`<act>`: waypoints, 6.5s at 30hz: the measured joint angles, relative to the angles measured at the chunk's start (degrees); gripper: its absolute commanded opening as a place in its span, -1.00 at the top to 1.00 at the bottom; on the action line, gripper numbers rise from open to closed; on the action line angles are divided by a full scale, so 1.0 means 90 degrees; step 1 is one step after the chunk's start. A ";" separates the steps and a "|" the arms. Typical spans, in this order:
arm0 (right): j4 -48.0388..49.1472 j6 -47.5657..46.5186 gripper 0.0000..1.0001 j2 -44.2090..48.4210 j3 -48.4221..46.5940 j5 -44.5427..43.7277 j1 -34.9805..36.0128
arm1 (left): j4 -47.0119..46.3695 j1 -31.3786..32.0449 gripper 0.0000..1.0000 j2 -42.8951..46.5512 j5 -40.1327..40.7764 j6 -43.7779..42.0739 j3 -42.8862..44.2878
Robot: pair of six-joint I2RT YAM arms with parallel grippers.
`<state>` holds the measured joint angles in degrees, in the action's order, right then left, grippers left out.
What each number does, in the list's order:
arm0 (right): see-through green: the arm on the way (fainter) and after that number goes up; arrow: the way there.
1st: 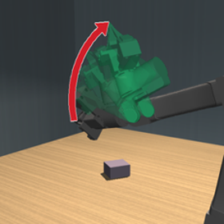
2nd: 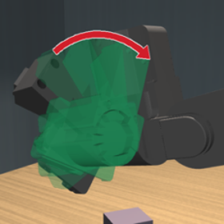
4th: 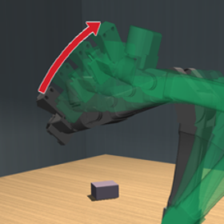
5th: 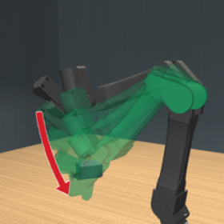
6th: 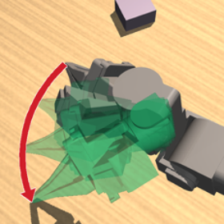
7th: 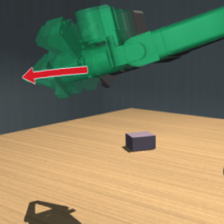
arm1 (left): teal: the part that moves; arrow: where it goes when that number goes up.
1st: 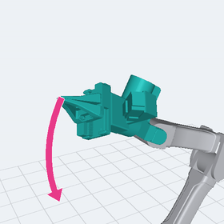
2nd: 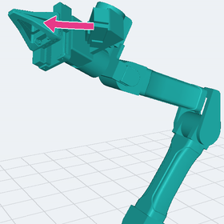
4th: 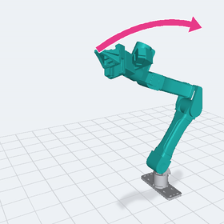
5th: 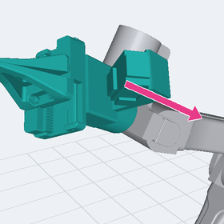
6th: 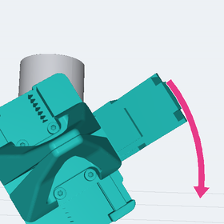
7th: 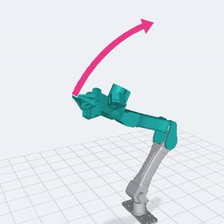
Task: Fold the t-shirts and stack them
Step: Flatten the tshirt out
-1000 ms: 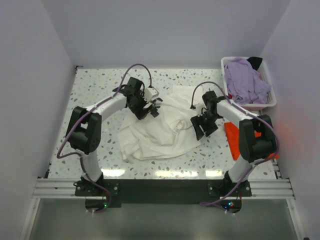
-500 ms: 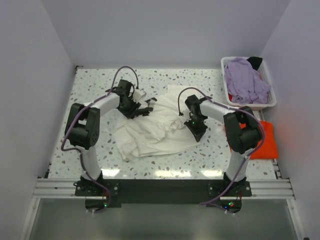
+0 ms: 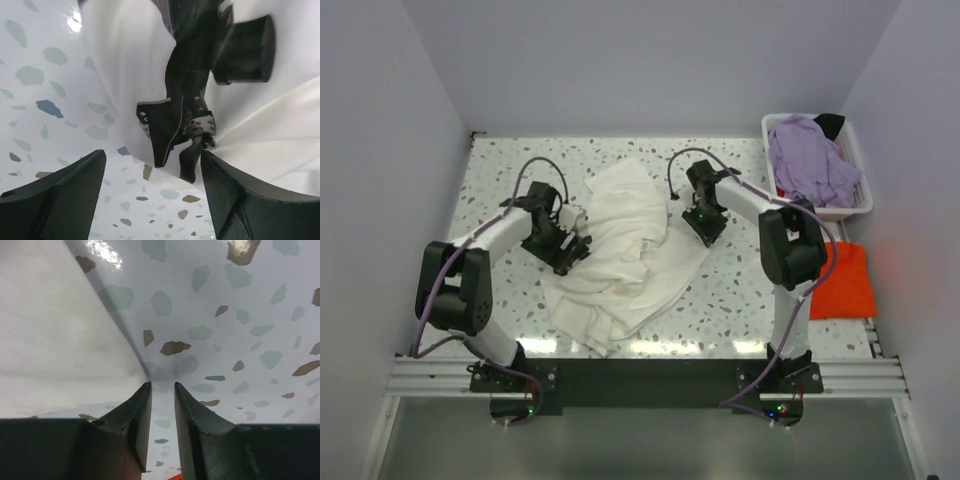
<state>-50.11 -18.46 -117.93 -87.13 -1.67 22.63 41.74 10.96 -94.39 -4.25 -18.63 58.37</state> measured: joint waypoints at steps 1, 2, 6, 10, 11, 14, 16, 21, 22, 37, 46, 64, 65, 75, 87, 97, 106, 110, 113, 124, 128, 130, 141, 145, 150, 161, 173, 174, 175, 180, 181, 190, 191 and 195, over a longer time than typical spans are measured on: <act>-0.0024 0.0007 0.15 0.0012 -0.0041 0.0080 -0.0092 | 0.0058 -0.0015 -0.69 0.0100 -0.0066 0.0007 0.0044; -0.0029 0.0010 -0.02 0.0036 -0.0053 0.0177 -0.0202 | 0.0126 -0.0039 -0.69 0.0199 -0.0185 0.0022 0.0163; -0.0100 0.0277 -0.04 0.0308 0.0075 0.0804 -0.0750 | 0.0102 0.0112 -0.68 0.0070 -0.0578 0.0085 0.1409; -0.0138 0.0580 -0.04 0.0505 0.0194 0.1229 -0.1076 | -0.0204 0.0500 -0.68 -0.0595 -0.0792 0.0189 0.2645; -0.0124 0.0653 -0.04 0.0505 0.0219 0.1319 -0.1083 | -0.0262 0.0561 -0.69 -0.0765 -0.0843 0.0231 0.2803; -0.0114 0.0884 -0.04 0.0461 0.0272 0.1545 -0.1008 | -0.0321 0.0631 -0.72 -0.1224 -0.0923 0.0325 0.3043; -0.0046 0.1010 -0.04 0.0425 0.0296 0.1634 -0.0942 | -0.0342 0.0629 -0.75 -0.1445 -0.0928 0.0362 0.3084; 0.0114 0.1205 -0.01 0.0316 0.0427 0.1627 -0.0726 | -0.0437 0.0646 -0.77 -0.1906 -0.0928 0.0641 0.3470; 0.0143 0.1231 0.03 0.0250 0.0435 0.1627 -0.0690 | -0.0512 0.0665 -0.77 -0.2023 -0.0913 0.0702 0.3657; 0.0187 0.1472 1.00 0.0070 0.0406 0.1564 -0.0583 | -0.2346 0.1341 -0.68 -0.4408 0.0559 0.2021 0.6441; 0.0180 0.1479 1.00 0.0041 0.0406 0.1817 -0.0588 | -0.3308 0.1418 -0.61 -0.5195 0.1100 0.2397 0.6700; 0.0185 0.1477 1.00 0.0034 0.0435 0.1996 -0.0585 | -0.4104 0.1508 -0.27 -0.6144 0.1171 0.2569 0.7363; 0.0185 0.1474 1.00 0.0034 0.0435 0.1996 -0.0585 | -0.4104 0.1508 -0.25 -0.6178 0.1173 0.2589 0.7363; 0.0189 0.1430 1.00 0.0036 0.0442 0.1994 -0.0590 | -0.3810 0.1506 0.60 -0.6307 0.1095 0.2686 0.7609; 0.0155 0.1214 1.00 0.0053 0.0442 0.1994 -0.0726 | -0.3288 0.0663 1.00 -0.5047 -0.1282 0.2965 0.6878; 0.0029 0.0733 1.00 0.0211 0.0117 0.1307 -0.1088 | -0.2601 -0.1581 1.00 -0.2288 -0.3888 0.2387 0.6020; -0.0007 0.0376 1.00 0.0784 -0.1321 0.0913 -0.1690 | -0.0933 -0.3218 1.00 -0.2008 -0.4381 0.0500 0.5654; -0.0007 0.0255 1.00 0.0935 -0.1717 0.0843 -0.1717 | -0.0617 -0.3322 1.00 -0.1945 -0.4439 -0.0097 0.5136; -0.0017 0.0211 1.00 0.0950 -0.2103 0.0811 -0.1683 | -0.0656 -0.3291 1.00 -0.1812 -0.4539 -0.0226 0.4881; 0.0634 0.0401 1.00 0.1841 -0.3473 0.0646 -0.1688 | -0.3558 -0.3512 1.00 -0.0816 -0.5493 0.1596 0.4862; 0.0891 0.0556 1.00 0.2307 -0.3500 0.0622 -0.1688 | -0.4578 -0.3621 1.00 -0.0559 -0.6169 0.2443 0.4762; 0.0984 0.0588 1.00 0.2601 -0.3385 0.0627 -0.1688 | -0.5056 -0.3779 1.00 -0.0352 -0.6581 0.2868 0.4410; 0.1010 0.0437 1.00 0.4223 -0.1234 0.0901 -0.1676 | -0.1632 -0.4794 0.98 -0.0136 -0.6567 0.0233 0.3633; 0.0986 0.0432 1.00 0.4172 -0.0816 0.1088 -0.1605 | -0.0634 -0.4731 0.87 -0.0726 -0.6193 -0.0724 0.3417; 0.0967 0.0279 1.00 0.4061 0.0005 0.1207 -0.1447 | -0.0002 -0.4619 0.71 -0.1428 -0.5688 -0.1375 0.2948; 0.0556 -0.0384 1.00 0.4199 0.2011 0.1418 -0.1277 | 0.0165 -0.4753 -0.31 -0.1596 -0.4668 -0.1372 0.2322; 0.0216 -0.0840 1.00 0.4527 0.2329 0.1630 -0.1129 | -0.0393 -0.2968 -0.62 -0.0780 -0.3347 0.0228 0.2300; 0.0216 -0.0840 1.00 0.4527 0.2329 0.1627 -0.1129 | -0.0379 -0.2807 -0.58 -0.0823 -0.3123 0.0374 0.2421; 0.0209 -0.0843 1.00 0.4527 0.2329 0.1627 -0.1129 | -0.0335 -0.2693 -0.50 -0.0906 -0.2931 0.0505 0.2560; 0.0185 -0.0872 1.00 0.4541 0.2341 0.1617 -0.1129 | -0.0170 -0.2596 -0.31 -0.1362 -0.2118 0.0899 0.2914; 0.0182 -0.0886 1.00 0.4566 0.2353 0.1608 -0.1129 | -0.0066 -0.2606 -0.31 -0.1426 -0.1989 0.0950 0.2909; 0.0100 -0.0957 1.00 0.4903 0.2654 0.1579 -0.1129 | 0.0617 -0.2676 0.24 -0.1528 -0.1469 0.0984 0.2569; 0.0087 -0.0962 1.00 0.4913 0.2654 0.1579 -0.1129 | 0.0658 -0.2715 0.32 -0.1528 -0.1452 0.0974 0.2555; 0.0085 -0.0991 1.00 0.4991 0.2705 0.1537 -0.1129 | 0.0816 -0.3033 0.63 -0.1528 -0.1443 0.0784 0.2526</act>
<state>-49.34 -27.38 -73.01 -62.78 12.16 12.47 49.08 -16.34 -108.14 -17.23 -11.57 81.10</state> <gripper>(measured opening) 0.014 0.238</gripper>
